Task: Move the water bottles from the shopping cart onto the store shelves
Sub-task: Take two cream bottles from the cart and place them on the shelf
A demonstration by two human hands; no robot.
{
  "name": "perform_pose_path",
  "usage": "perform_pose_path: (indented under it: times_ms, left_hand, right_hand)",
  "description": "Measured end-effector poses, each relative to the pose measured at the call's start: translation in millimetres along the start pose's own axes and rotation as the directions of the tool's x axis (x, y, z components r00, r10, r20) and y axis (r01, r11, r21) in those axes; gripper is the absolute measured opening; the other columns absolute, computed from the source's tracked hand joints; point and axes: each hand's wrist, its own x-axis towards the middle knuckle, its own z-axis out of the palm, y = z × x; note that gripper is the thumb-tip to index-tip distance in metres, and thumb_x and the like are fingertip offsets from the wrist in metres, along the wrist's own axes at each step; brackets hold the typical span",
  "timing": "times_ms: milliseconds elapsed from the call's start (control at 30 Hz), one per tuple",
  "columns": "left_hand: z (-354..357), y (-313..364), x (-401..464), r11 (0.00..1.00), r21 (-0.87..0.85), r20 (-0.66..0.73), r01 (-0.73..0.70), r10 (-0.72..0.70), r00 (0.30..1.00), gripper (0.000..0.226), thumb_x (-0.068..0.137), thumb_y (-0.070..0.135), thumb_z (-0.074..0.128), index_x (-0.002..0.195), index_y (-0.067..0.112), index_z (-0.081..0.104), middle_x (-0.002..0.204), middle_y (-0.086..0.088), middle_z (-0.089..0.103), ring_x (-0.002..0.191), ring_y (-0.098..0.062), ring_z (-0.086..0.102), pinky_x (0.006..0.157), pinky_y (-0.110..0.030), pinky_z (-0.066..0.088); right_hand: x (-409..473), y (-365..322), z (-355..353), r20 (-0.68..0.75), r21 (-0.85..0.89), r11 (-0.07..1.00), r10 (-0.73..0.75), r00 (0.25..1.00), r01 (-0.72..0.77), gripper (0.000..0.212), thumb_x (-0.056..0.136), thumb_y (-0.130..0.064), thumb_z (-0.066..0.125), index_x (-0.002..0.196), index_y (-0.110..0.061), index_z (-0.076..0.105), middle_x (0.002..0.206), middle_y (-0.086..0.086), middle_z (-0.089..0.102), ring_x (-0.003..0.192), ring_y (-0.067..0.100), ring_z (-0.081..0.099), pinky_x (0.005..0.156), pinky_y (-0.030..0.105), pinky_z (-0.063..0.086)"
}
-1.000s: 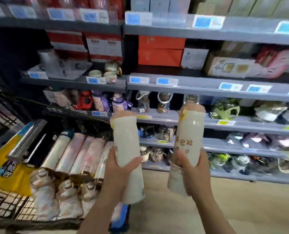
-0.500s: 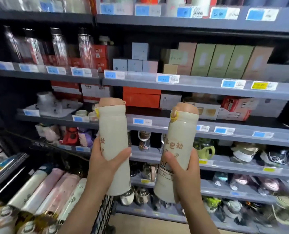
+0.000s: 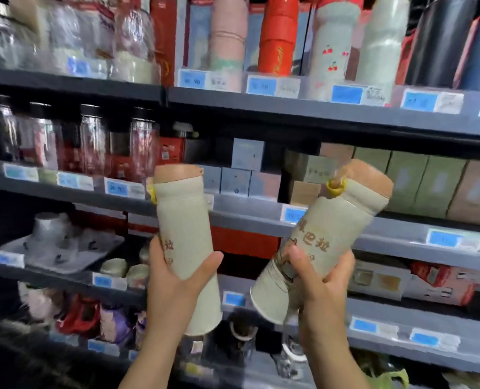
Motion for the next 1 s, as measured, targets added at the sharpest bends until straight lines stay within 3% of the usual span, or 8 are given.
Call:
perform_pose_path:
  times_ms: [167, 333, 433, 567, 667, 767, 867, 1000]
  left_hand:
    - [10, -13, 65, 0.998, -0.058, -0.09, -0.034, 0.028, 0.996, 0.068, 0.052, 0.043, 0.09, 0.101, 0.054, 0.043, 0.103, 0.022, 0.057, 0.094, -0.001, 0.059, 0.081, -0.036, 0.047]
    - [10, -20, 86, 0.998, -0.047, -0.186, -0.052, 0.043, 0.982, 0.061, 0.052, 0.042, 0.076, 0.107, 0.044, 0.048, 0.101, 0.017, 0.062, 0.089, -0.001, 0.063, 0.074, -0.03, 0.047]
    - [6, -18, 93, 0.993, 0.052, -0.257, -0.106, 0.116, 0.959, 0.075, 0.053, 0.042, 0.088, 0.115, 0.039, 0.046, 0.106, 0.015, 0.06, 0.094, -0.006, 0.061, 0.078, -0.035, 0.048]
    - [3, -6, 103, 0.971, 0.134, -0.288, -0.197, 0.228, 0.93, 0.069, 0.056, 0.042, 0.087, 0.11, 0.046, 0.044, 0.105, 0.02, 0.057, 0.094, 0.0, 0.058, 0.077, -0.031, 0.046]
    - [8, 0, 103, 0.956, 0.162, -0.318, -0.244, 0.285, 0.904, 0.07, 0.057, 0.04, 0.081, 0.113, 0.047, 0.041, 0.105, 0.022, 0.055, 0.091, 0.012, 0.056, 0.075, -0.021, 0.043]
    - [10, -1, 105, 0.945, 0.18, -0.331, -0.274, 0.321, 0.887, 0.081, 0.056, 0.044, 0.089, 0.121, 0.041, 0.04, 0.108, 0.022, 0.053, 0.091, 0.015, 0.054, 0.074, -0.017, 0.041]
    - [15, -1, 112, 0.933, 0.192, -0.346, -0.306, 0.356, 0.868, 0.092, 0.048, 0.056, 0.074, 0.13, 0.033, 0.038, 0.111, 0.024, 0.051, 0.096, 0.014, 0.053, 0.076, -0.015, 0.041]
    - [27, 1, 122, 0.924, 0.156, -0.349, -0.349, 0.382, 0.856, 0.093, 0.046, 0.056, 0.069, 0.13, 0.032, 0.037, 0.11, 0.028, 0.05, 0.096, 0.015, 0.052, 0.077, -0.011, 0.041]
  right_hand:
    - [69, 17, 41, 0.042, 0.21, 0.978, -0.015, 0.999, 0.005, 0.106, 0.022, -0.046, 0.095, 0.117, -0.033, 0.051, 0.099, -0.011, 0.073, 0.093, 0.008, 0.07, 0.069, 0.02, 0.055]
    - [119, 23, 60, 0.08, 0.224, 0.974, -0.059, 0.995, 0.04, 0.065, 0.05, -0.022, 0.081, 0.108, -0.028, 0.052, 0.088, -0.015, 0.073, 0.088, 0.003, 0.069, 0.071, 0.017, 0.053]
    - [144, 29, 75, 0.111, 0.157, 0.985, -0.088, 0.99, 0.07, 0.09, 0.044, -0.016, 0.092, 0.122, -0.018, 0.048, 0.11, -0.003, 0.069, 0.099, 0.007, 0.067, 0.084, 0.023, 0.054]
    - [175, 31, 89, 0.249, 0.043, 0.984, -0.178, 0.952, 0.173, 0.051, 0.065, -0.008, 0.083, 0.105, -0.025, 0.056, 0.106, -0.011, 0.066, 0.088, -0.011, 0.063, 0.08, 0.007, 0.048]
    - [202, 37, 91, 0.338, -0.101, 0.929, -0.304, 0.891, 0.356, 0.058, 0.063, -0.015, 0.086, 0.111, -0.021, 0.053, 0.104, -0.013, 0.064, 0.093, -0.007, 0.062, 0.084, 0.013, 0.048]
    - [218, 41, 91, 0.475, -0.154, 0.918, -0.257, 0.842, 0.367, 0.076, 0.062, -0.008, 0.088, 0.117, -0.034, 0.041, 0.11, -0.012, 0.06, 0.099, -0.001, 0.06, 0.084, 0.021, 0.051]
    - [225, 43, 87, 0.554, -0.243, 0.894, -0.191, 0.81, 0.377, 0.079, 0.062, -0.011, 0.087, 0.118, -0.038, 0.038, 0.115, -0.013, 0.056, 0.107, 0.005, 0.057, 0.088, 0.029, 0.05]
    - [232, 40, 75, 0.581, -0.33, 0.867, -0.125, 0.804, 0.374, 0.075, 0.065, -0.015, 0.087, 0.121, -0.035, 0.041, 0.108, -0.02, 0.057, 0.099, -0.003, 0.057, 0.077, 0.021, 0.048]
